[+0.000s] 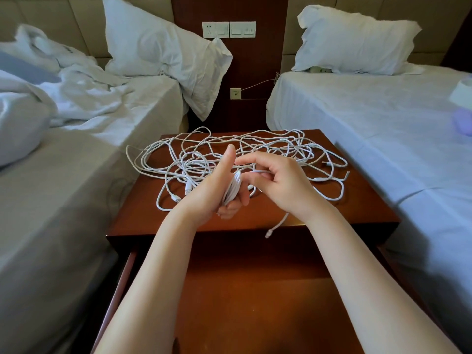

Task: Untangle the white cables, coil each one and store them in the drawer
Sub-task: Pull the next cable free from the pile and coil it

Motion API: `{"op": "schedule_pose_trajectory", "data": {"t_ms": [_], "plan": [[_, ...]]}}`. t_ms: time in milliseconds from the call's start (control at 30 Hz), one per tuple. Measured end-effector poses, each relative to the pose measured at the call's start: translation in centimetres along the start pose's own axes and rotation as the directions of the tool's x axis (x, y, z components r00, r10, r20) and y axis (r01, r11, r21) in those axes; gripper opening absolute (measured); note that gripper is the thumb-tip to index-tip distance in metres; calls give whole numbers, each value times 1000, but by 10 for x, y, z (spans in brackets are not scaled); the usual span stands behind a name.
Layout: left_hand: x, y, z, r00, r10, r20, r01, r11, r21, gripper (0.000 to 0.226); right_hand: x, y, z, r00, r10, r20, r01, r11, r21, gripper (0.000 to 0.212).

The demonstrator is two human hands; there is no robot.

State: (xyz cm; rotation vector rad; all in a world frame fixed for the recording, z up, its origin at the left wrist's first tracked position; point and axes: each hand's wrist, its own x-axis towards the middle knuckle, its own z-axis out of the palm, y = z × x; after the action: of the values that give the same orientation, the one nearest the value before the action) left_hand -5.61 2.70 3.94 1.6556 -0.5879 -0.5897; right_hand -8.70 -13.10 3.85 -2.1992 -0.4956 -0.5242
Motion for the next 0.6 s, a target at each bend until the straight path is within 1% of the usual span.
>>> {"op": "schedule_pose_trajectory", "data": {"t_ms": [67, 233, 367, 433, 533, 600], "plan": [[-2, 1, -2, 999, -14, 36, 15, 999, -30, 83, 0, 1, 1, 999, 12, 47, -13, 1000, 21, 23], [-4, 2, -4, 995, -10, 96, 18, 997, -78, 84, 1, 2, 1, 992, 73, 108, -79, 995, 59, 10], [-3, 4, -3, 993, -40, 111, 55, 990, -133, 83, 1, 2, 0, 979, 82, 184, -88, 996, 23, 13], [-3, 5, -1, 993, -47, 113, 64, 985, -161, 82, 0, 2, 2, 975, 74, 208, -89, 994, 62, 15], [-2, 7, 1, 993, -40, 115, 63, 977, -205, 80, 1, 2, -2, 969, 104, 223, -144, 975, 172, 16], [-1, 7, -2, 996, -27, 89, 50, 964, -260, 76, 1, 3, -6, 969, 117, 218, -167, 960, 224, 16]]}}
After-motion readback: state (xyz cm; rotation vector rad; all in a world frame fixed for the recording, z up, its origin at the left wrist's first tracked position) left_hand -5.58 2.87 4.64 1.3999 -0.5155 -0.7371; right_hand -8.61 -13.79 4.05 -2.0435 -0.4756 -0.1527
